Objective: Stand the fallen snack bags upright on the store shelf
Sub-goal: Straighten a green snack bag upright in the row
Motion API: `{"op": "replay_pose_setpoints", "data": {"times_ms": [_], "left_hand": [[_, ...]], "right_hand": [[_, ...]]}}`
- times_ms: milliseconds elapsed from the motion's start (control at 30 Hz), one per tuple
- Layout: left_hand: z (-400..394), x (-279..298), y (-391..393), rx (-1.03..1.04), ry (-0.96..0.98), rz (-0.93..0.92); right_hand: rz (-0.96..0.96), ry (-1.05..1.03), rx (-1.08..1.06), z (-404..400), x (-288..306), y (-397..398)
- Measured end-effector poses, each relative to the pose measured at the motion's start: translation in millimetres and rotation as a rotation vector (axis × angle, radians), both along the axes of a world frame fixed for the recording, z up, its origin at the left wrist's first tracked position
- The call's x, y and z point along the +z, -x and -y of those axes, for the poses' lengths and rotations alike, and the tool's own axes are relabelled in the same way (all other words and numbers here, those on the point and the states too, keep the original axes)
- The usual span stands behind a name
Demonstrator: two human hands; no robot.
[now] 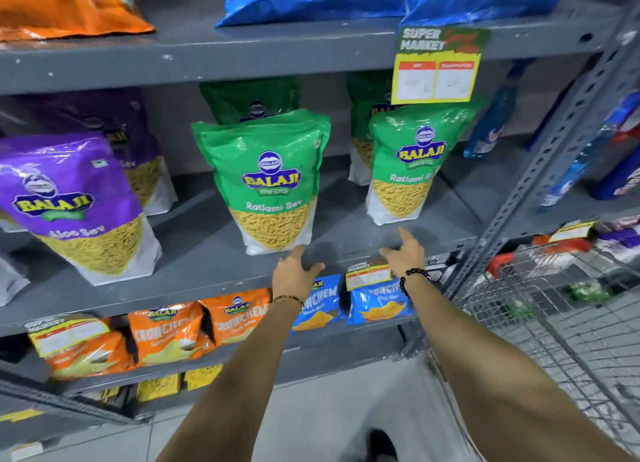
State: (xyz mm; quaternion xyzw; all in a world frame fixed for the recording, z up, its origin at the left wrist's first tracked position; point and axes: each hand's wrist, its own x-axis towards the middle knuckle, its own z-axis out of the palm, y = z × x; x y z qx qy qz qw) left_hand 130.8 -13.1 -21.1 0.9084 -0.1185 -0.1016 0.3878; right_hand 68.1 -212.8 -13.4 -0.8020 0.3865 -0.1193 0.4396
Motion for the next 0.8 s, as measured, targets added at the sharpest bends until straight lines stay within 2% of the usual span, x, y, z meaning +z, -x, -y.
{"op": "replay_pose_setpoints", "data": {"times_ms": [200, 333, 433, 567, 667, 800], "left_hand": [[80, -5, -11, -0.059, 0.024, -0.059], [134, 1, -29, -0.047, 0.005, -0.090], [163, 9, -42, -0.008, 0.076, -0.136], [182, 13, -50, -0.013, 0.093, -0.175], [187, 14, -46, -0.001, 0.086, -0.163], [185, 13, -35, 0.036, 0.171, -0.157]], "right_hand": [[0.028, -0.084, -0.049, 72, -6, -7], [0.054, -0.191, 0.053, 119, -5, -30], [0.033, -0.242, 0.177, 144, -1, -50], [-0.042, -0.272, 0.340, 165, -2, -61], [-0.015, -0.287, 0.366, 173, -5, -60], [0.028, -0.291, 0.381, 175, -9, -56]]}}
